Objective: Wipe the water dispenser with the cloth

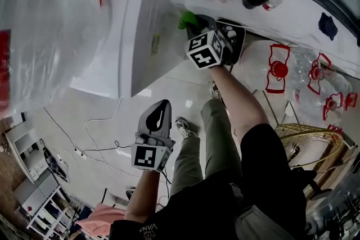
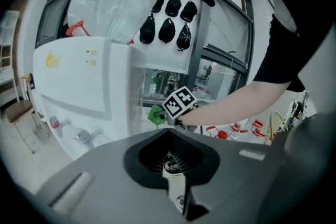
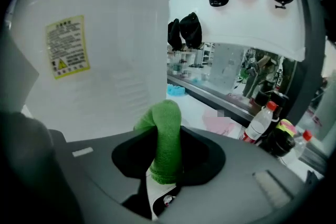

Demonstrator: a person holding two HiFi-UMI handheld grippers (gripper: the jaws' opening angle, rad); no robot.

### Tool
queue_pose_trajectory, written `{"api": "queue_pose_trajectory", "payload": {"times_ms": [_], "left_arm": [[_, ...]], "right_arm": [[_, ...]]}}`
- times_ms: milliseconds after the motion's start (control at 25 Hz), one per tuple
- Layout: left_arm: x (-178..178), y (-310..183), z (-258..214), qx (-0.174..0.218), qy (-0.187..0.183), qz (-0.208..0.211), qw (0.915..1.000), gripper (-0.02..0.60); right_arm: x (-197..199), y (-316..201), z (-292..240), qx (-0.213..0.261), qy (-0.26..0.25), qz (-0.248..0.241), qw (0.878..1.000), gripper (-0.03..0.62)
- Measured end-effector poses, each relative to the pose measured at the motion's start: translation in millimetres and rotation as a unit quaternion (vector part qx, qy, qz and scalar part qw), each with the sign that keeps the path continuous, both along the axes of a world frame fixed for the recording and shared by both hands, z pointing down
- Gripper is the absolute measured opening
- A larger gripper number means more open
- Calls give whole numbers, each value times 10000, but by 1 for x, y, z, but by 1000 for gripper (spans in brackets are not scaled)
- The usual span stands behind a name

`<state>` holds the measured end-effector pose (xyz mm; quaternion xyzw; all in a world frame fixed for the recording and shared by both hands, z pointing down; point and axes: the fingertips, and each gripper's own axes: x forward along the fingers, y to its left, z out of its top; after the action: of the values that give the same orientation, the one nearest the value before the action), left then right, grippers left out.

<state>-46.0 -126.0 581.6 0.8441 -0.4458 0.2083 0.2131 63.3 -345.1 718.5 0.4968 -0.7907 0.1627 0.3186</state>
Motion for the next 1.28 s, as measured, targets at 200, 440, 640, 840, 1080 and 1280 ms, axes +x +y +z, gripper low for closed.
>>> {"api": "queue_pose_trajectory", "payload": {"times_ms": [200, 440, 640, 840, 1080, 1280], "left_arm": [[-13, 21, -22, 247, 71, 138, 9996, 2], [-27, 52, -53, 735, 170, 333, 9966, 2], [-47, 75, -84, 965, 221, 337, 9945, 2], [-69, 86, -115, 1282, 301, 210, 9911, 2], [-99, 104, -143, 1481, 331, 86, 9884, 2], [-116, 119, -165, 1643, 445, 17, 9854, 2]], "right_arm": [[8, 64, -36, 149, -116, 288, 9994, 115], [15, 138, -78, 321, -180, 538, 9979, 115], [2, 190, -135, 612, -453, 650, 9950, 115], [-9, 228, -204, 1073, -727, 736, 9888, 115], [-31, 270, -269, 1414, -919, 589, 9839, 115], [-47, 298, -306, 1625, -888, 373, 9820, 115]]}}
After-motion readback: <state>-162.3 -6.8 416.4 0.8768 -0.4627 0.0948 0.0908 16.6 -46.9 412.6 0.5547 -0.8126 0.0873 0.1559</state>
